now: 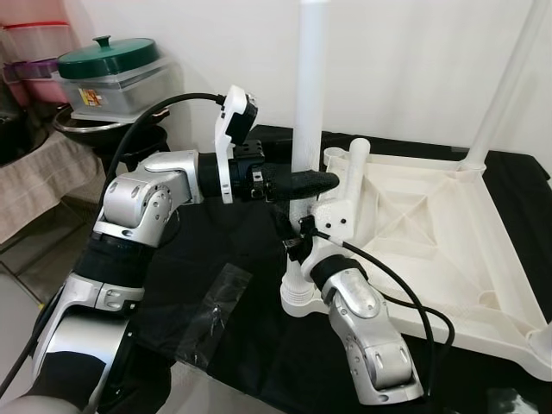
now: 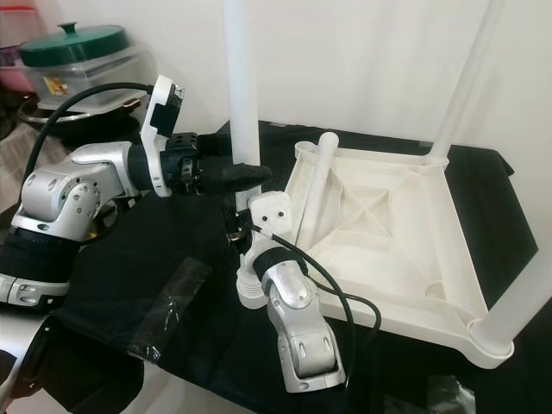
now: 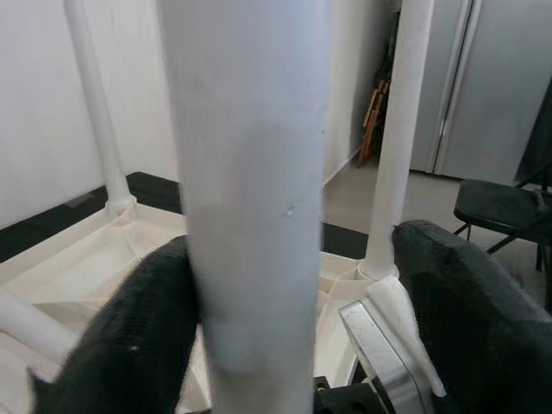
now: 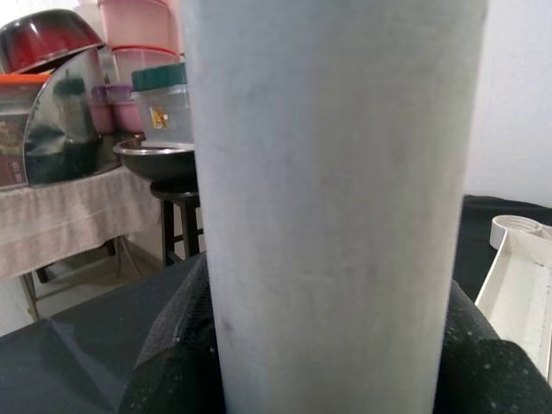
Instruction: Building children table
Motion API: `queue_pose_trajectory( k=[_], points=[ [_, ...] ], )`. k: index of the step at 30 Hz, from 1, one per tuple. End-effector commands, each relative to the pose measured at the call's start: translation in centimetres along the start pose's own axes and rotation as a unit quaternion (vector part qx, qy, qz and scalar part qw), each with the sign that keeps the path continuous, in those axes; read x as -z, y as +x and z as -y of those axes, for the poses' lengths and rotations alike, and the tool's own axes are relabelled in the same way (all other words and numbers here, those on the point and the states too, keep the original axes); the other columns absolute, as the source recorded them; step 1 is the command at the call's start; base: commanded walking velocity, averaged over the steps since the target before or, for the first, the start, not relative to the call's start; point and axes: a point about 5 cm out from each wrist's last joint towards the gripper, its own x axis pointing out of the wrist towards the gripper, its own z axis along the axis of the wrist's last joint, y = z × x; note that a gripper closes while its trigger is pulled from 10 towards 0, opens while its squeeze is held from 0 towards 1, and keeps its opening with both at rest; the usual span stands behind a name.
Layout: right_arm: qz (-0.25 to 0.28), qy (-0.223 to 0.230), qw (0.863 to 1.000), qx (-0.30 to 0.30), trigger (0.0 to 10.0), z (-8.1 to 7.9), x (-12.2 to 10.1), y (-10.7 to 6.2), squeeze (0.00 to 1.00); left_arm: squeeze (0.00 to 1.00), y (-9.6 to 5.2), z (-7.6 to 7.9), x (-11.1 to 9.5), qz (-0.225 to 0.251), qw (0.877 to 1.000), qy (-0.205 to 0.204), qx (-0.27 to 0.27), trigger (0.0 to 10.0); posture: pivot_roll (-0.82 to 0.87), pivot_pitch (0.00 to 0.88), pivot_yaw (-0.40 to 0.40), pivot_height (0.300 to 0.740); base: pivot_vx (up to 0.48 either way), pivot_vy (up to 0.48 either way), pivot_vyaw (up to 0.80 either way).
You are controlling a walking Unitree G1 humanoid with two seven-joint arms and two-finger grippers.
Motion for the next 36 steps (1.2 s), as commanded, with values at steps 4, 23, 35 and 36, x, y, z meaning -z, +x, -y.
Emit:
queue_pose_trajectory(
  k=[4, 23, 35, 36],
  points=[
    [-0.091, 0.038, 0.994, 0.039, 0.0, -0.8, 3.5, -1.0, 0.00, 0.00, 0.3, 0.5, -0.1, -0.002, 1.000, -0.006, 0.028, 0.0, 0.03, 0.038, 0.049, 0.740, 0.000, 0.000, 0.00],
    [0.013, 0.035, 0.968, -0.246, 10.0, 1.5, -2.2, 0.5, 1.00, 0.00, 0.4, 0.9, 0.3, -0.013, 0.999, -0.008, 0.043, 0.0, 0.03, 0.047, 0.054, 0.740, 0.000, 0.000, 0.00],
    [-0.044, -0.056, 0.889, -0.451, 10.0, 5.2, -2.8, 2.0, 0.00, 0.00, 0.6, 1.7, 0.7, -0.027, 0.997, -0.011, 0.067, 0.0, 0.04, 0.052, 0.060, 0.740, 0.000, 0.000, 0.00],
    [-0.044, -0.056, 0.889, -0.451, 10.0, 5.2, -2.8, 2.0, 0.00, 0.00, 0.6, 1.7, 0.7, -0.027, 0.997, -0.011, 0.067, 0.0, 0.04, 0.052, 0.060, 0.740, 0.000, 0.000, 0.00]
  ],
)
